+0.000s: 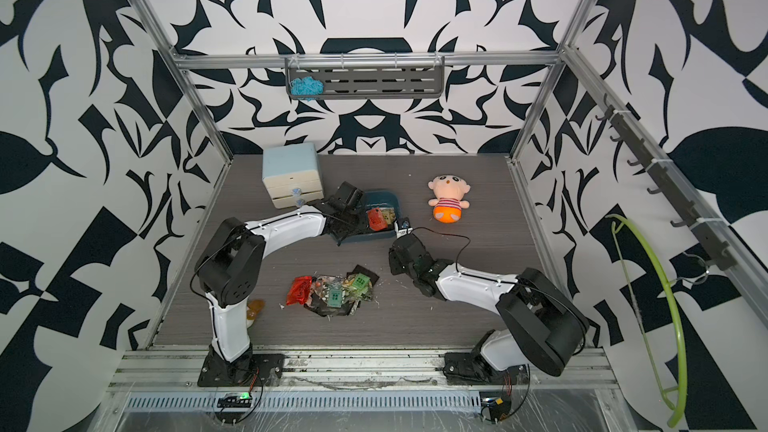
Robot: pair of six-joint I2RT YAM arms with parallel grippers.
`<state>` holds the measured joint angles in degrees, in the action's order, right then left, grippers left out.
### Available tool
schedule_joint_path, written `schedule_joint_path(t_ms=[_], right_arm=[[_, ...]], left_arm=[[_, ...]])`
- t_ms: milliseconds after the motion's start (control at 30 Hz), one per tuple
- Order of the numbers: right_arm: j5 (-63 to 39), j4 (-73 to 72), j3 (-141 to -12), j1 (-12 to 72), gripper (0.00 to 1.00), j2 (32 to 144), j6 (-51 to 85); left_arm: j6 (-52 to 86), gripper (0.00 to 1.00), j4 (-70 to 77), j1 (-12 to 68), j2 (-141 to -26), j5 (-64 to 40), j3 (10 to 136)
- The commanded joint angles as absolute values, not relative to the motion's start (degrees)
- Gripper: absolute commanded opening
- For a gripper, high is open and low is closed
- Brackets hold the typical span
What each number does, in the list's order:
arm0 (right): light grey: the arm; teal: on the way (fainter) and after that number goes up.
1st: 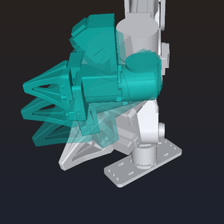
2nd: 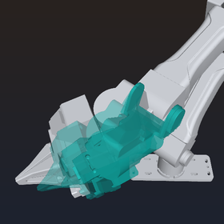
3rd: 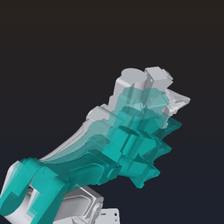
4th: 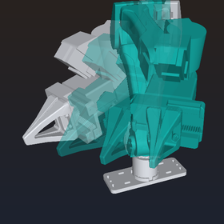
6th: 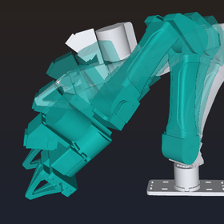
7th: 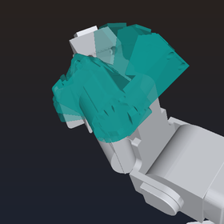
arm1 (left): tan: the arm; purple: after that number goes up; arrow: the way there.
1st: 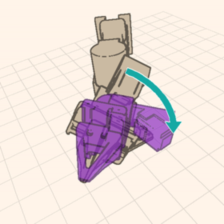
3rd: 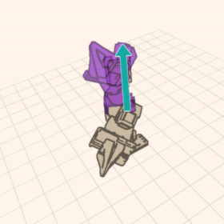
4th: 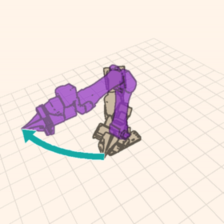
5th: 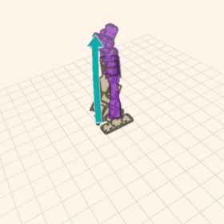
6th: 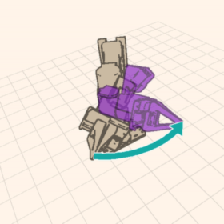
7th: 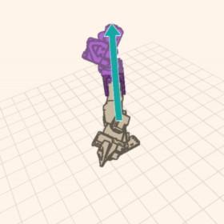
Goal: Put the tea bags into the storage box
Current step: Place the tea bag in the storage box, then pick up the tea bag from the center of the board.
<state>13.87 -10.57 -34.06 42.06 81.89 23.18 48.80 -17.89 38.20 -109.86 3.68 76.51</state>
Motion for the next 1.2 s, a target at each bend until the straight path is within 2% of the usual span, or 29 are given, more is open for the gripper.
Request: schedule_joint_path(t_ms=[0, 67, 200, 900, 1167], right_arm=[[13.0, -11.2, -36.5, 41.8, 0.43, 81.9, 22.4], [12.4, -10.8, -36.6, 41.9, 0.43, 82.0, 22.4], [11.4, -11.0, -36.5, 41.9, 0.43, 82.0, 22.6], [3.7, -11.2, -37.2, 41.9, 0.43, 83.5, 23.3], [0.1, -6.0, -34.9, 42.5, 0.45, 76.2, 23.0]], left_arm=[[47.5, 0.50, -17.6, 37.9, -103.5, 5.9, 74.6], [47.4, 0.58, -17.4, 37.9, -100.8, 6.7, 72.5], [48.4, 0.62, -17.0, 38.4, -94.9, 7.8, 67.7], [58.8, 0.62, -14.1, 54.2, -74.1, 15.8, 47.3], [62.7, 0.62, -14.9, 61.3, -69.1, 18.8, 43.7]])
